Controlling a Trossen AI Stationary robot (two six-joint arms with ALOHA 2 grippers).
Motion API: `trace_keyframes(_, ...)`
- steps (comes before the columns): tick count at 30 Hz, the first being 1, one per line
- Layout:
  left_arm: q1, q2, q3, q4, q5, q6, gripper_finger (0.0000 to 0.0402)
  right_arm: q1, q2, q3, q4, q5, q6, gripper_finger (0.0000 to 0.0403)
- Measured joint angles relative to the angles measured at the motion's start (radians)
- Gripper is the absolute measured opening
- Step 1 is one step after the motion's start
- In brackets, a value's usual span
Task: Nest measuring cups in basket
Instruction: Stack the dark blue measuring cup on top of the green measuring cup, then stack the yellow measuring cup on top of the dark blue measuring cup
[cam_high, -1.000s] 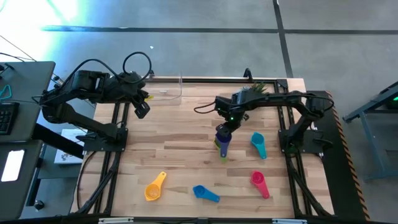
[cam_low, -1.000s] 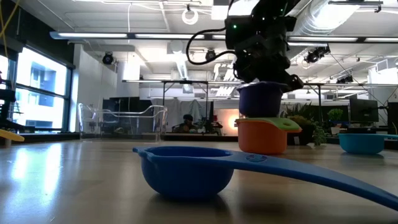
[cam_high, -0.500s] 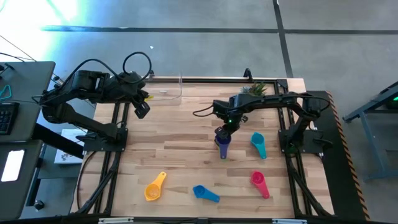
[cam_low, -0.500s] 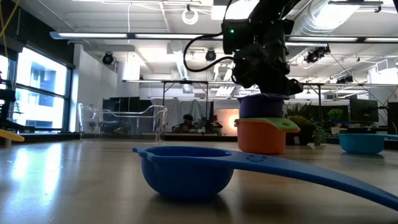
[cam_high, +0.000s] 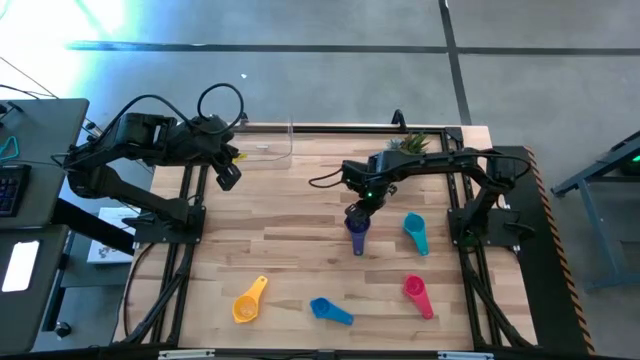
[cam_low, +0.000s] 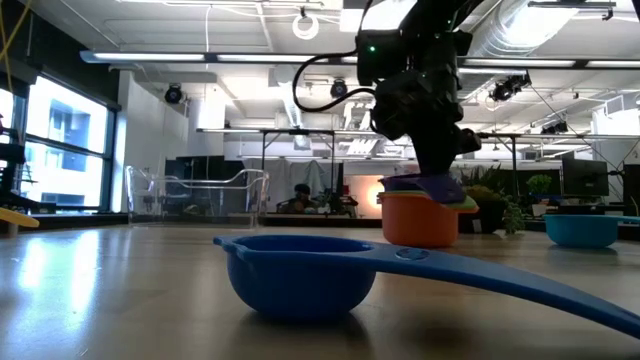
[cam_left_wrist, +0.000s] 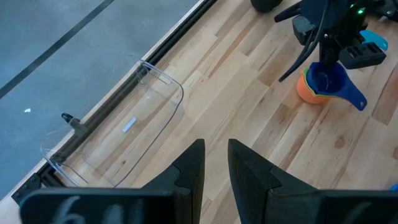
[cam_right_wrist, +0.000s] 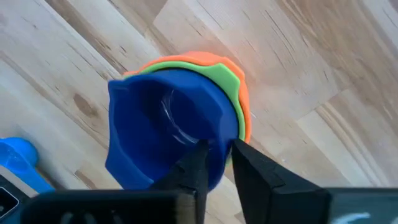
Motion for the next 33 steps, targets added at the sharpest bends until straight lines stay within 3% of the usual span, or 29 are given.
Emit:
trace_keyframes(12, 0.0, 0.0, 0.0, 0.0, 0.0, 0.0, 0.0062, -0.012, -0.017, 0.0, 0.016, -0.001, -0.018, 0.0091)
trace_keyframes(18, 0.0, 0.0, 0.0, 0.0, 0.001, 0.0, 0.0062, -0.011, -0.019, 0.1, -0.064, 0.021, -0.024, 0.0091)
trace_keyframes(24, 0.0, 0.0, 0.0, 0.0, 0.001, 0.0, 0.0062, 0.07, -0.02, 0.215, -0.103, 0.111, 0.056, 0.0091)
trace_keyframes(33, 0.0, 0.0, 0.0, 0.001, -0.008, 0.0, 0.0062, 0.227, -0.01, 0.231, -0.061, 0.172, 0.274, 0.0091)
